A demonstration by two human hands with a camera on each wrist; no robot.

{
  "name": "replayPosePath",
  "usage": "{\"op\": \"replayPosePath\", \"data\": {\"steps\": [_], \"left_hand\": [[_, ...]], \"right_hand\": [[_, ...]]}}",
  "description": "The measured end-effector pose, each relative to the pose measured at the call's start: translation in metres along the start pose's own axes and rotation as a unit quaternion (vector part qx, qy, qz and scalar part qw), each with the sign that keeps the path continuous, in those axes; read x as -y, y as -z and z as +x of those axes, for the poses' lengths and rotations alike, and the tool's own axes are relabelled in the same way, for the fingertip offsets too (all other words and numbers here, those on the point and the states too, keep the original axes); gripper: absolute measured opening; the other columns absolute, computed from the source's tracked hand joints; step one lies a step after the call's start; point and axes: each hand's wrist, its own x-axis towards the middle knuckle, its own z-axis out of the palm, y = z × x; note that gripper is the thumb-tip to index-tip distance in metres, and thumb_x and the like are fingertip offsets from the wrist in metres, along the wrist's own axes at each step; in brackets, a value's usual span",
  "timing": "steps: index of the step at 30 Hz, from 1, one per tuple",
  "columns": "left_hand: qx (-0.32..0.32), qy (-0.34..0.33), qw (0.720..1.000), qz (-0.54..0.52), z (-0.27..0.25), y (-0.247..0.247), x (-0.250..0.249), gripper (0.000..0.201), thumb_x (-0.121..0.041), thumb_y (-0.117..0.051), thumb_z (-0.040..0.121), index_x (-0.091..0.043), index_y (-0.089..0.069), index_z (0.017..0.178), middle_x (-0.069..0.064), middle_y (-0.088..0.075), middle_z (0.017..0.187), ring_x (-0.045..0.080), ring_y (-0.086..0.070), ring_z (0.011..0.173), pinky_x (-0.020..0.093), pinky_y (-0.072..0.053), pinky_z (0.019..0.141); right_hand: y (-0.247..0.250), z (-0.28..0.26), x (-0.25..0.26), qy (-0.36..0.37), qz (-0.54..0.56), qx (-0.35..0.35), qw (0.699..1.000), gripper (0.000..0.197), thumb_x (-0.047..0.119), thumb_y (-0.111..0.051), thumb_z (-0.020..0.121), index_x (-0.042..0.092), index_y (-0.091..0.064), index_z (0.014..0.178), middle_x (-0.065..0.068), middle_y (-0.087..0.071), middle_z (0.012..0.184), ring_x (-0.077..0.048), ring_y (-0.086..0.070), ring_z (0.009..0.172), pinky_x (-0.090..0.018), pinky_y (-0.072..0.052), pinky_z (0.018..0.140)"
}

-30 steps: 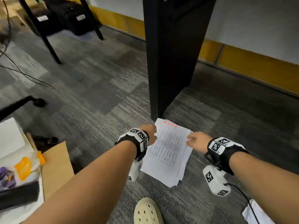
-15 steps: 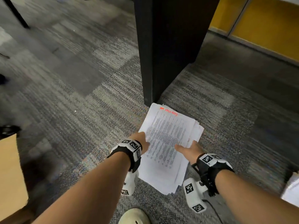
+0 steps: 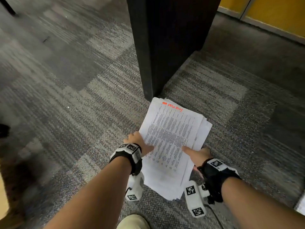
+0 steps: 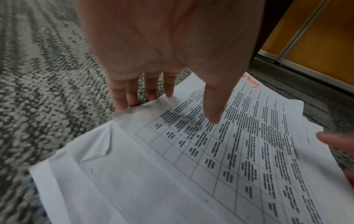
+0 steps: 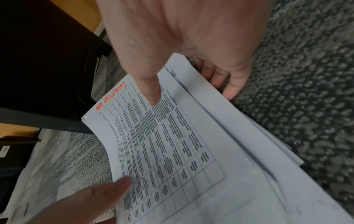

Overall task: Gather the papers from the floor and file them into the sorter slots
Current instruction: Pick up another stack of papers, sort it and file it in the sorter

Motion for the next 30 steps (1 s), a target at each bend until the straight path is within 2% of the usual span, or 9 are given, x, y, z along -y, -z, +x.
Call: {"op": "replayPosePath", "data": {"steps": [4, 10, 15, 17, 19, 21, 26, 28, 30], "left_hand": [[0.006, -0.018, 1.000, -0.014, 0.001, -0.006, 0.001, 0.085, -0.058, -0.073, 0.067, -0.019, -0.038, 0.134, 0.010, -0.043, 0.134, 0.034, -0.042, 0.125, 0.049, -0.041, 0.102], [0.009, -0.014, 0.999, -0.046, -0.001, -0.008, 0.003, 0.086, -0.050, -0.078, 0.066, -0.021, -0.035, 0.134, 0.008, -0.045, 0.131, 0.031, -0.047, 0.120, 0.045, -0.044, 0.099], [0.017, -0.024, 0.998, -0.046, -0.006, -0.007, -0.001, 0.086, -0.047, -0.078, 0.066, -0.022, -0.034, 0.136, 0.007, -0.043, 0.133, 0.030, -0.048, 0.120, 0.045, -0.045, 0.100], [0.015, -0.027, 0.998, -0.047, -0.007, -0.008, -0.001, 0.085, -0.046, -0.079, 0.067, -0.022, -0.035, 0.135, 0.007, -0.042, 0.133, 0.030, -0.048, 0.120, 0.045, -0.045, 0.099], [0.013, -0.029, 0.998, -0.049, -0.006, -0.008, 0.000, 0.084, -0.045, -0.079, 0.067, -0.021, -0.035, 0.136, 0.007, -0.043, 0.134, 0.030, -0.049, 0.120, 0.043, -0.046, 0.099], [0.010, -0.035, 0.998, -0.053, -0.005, -0.007, 0.001, 0.082, -0.041, -0.079, 0.069, -0.020, -0.035, 0.136, 0.007, -0.045, 0.133, 0.028, -0.052, 0.117, 0.039, -0.048, 0.095], [0.007, -0.042, 0.997, -0.068, -0.004, -0.003, 0.003, 0.077, -0.033, -0.078, 0.073, -0.017, -0.035, 0.135, 0.006, -0.051, 0.126, 0.023, -0.057, 0.103, 0.031, -0.048, 0.079], [0.004, -0.042, 0.997, -0.070, -0.005, -0.003, 0.004, 0.077, -0.034, -0.078, 0.073, -0.016, -0.035, 0.135, 0.007, -0.051, 0.126, 0.024, -0.057, 0.105, 0.031, -0.049, 0.082], [0.007, -0.041, 0.997, -0.070, -0.004, -0.003, 0.005, 0.078, -0.034, -0.078, 0.075, -0.016, -0.035, 0.137, 0.007, -0.052, 0.126, 0.025, -0.056, 0.109, 0.030, -0.048, 0.084]], "right_hand": [[-0.003, 0.011, -0.007, -0.008, 0.006, 0.007, 1.000, 0.128, 0.067, -0.081, 0.016, 0.007, -0.053, 0.125, -0.011, -0.064, 0.118, -0.029, -0.063, 0.106, -0.044, -0.049, 0.096], [0.004, -0.006, 0.008, 0.004, 0.029, 0.038, 0.999, 0.091, 0.039, -0.089, 0.052, 0.004, -0.053, 0.127, -0.010, -0.063, 0.122, -0.027, -0.061, 0.111, -0.042, -0.047, 0.100], [0.014, -0.007, 0.007, 0.001, 0.018, 0.038, 0.999, 0.074, 0.029, -0.087, 0.063, 0.000, -0.056, 0.123, -0.011, -0.064, 0.119, -0.028, -0.062, 0.107, -0.039, -0.048, 0.098], [0.012, -0.009, 0.005, -0.002, 0.000, 0.041, 0.999, 0.086, 0.031, -0.087, 0.062, -0.001, -0.047, 0.131, -0.009, -0.057, 0.128, -0.028, -0.056, 0.116, -0.038, -0.044, 0.102], [0.005, -0.013, 0.007, -0.003, -0.026, 0.047, 0.999, 0.111, 0.042, -0.088, 0.046, 0.002, -0.039, 0.137, -0.011, -0.051, 0.137, -0.029, -0.051, 0.123, -0.041, -0.041, 0.105], [-0.002, -0.016, 0.010, -0.004, -0.039, 0.048, 0.998, 0.120, 0.046, -0.082, 0.035, 0.006, -0.037, 0.138, -0.013, -0.049, 0.137, -0.031, -0.050, 0.122, -0.044, -0.042, 0.105], [-0.003, -0.018, 0.017, -0.008, -0.064, 0.038, 0.997, 0.099, 0.026, -0.078, 0.068, 0.011, -0.019, 0.145, -0.013, -0.032, 0.147, -0.033, -0.035, 0.133, -0.041, -0.034, 0.110], [0.004, -0.020, 0.019, 0.003, -0.059, 0.047, 0.997, 0.089, 0.020, -0.074, 0.075, 0.008, -0.022, 0.146, -0.014, -0.036, 0.145, -0.030, -0.041, 0.129, -0.035, -0.035, 0.106], [0.010, -0.021, 0.020, 0.016, -0.053, 0.053, 0.997, 0.071, 0.013, -0.070, 0.078, 0.006, -0.034, 0.139, -0.013, -0.048, 0.135, -0.026, -0.051, 0.112, -0.031, -0.040, 0.096]]}}
